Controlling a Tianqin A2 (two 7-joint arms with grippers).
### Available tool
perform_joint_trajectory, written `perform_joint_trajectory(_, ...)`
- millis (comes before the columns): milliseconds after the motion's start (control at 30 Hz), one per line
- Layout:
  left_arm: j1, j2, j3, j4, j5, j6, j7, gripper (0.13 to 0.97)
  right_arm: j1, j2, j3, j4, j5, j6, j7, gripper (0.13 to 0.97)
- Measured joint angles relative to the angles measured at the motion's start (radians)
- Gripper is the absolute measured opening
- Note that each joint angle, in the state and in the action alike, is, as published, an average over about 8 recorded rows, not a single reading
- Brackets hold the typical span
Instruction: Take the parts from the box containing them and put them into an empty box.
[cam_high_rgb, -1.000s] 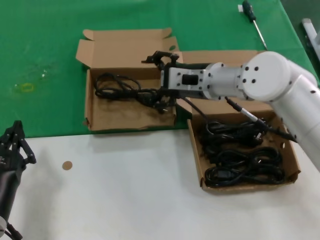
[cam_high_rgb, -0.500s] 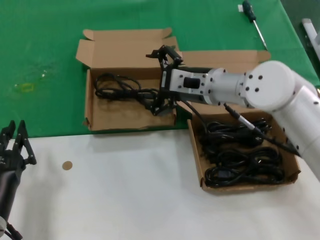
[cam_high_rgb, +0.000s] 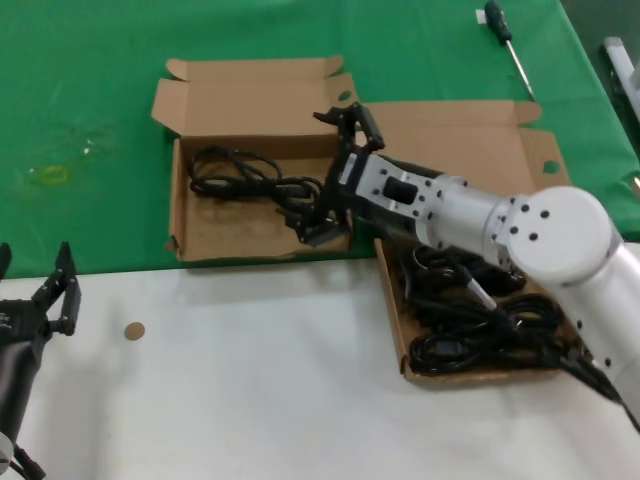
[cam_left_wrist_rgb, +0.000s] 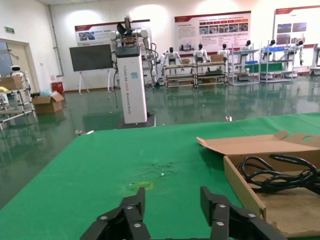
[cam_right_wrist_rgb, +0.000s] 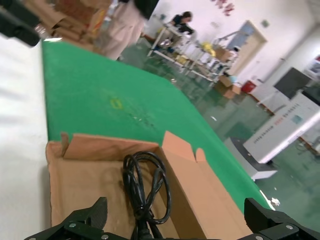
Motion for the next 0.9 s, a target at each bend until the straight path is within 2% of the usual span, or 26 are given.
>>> perform_joint_trajectory(100, 0.000, 0.000, 0.000, 0.000, 0.000, 0.000, 0.000, 0.359, -0.039, 0.001, 0.021, 0.026, 0.023, 0.027, 0.007, 0.945)
perform_joint_trajectory(667, 0.000, 0.000, 0.000, 0.000, 0.000, 0.000, 0.000, 0.771, -0.263, 0.007, 0.142, 0.173, 0.150, 0.181, 0.046, 0.966)
perform_joint_trajectory(800, 0.000, 0.000, 0.000, 0.000, 0.000, 0.000, 0.000, 0.771, -0.316, 0.008, 0.171, 0.207, 0.181, 0.217, 0.055, 0.966)
perform_joint_trajectory(900, 0.000, 0.000, 0.000, 0.000, 0.000, 0.000, 0.000, 0.821, -0.355, 0.009, 0.192, 0.233, 0.203, 0.244, 0.062, 0.966)
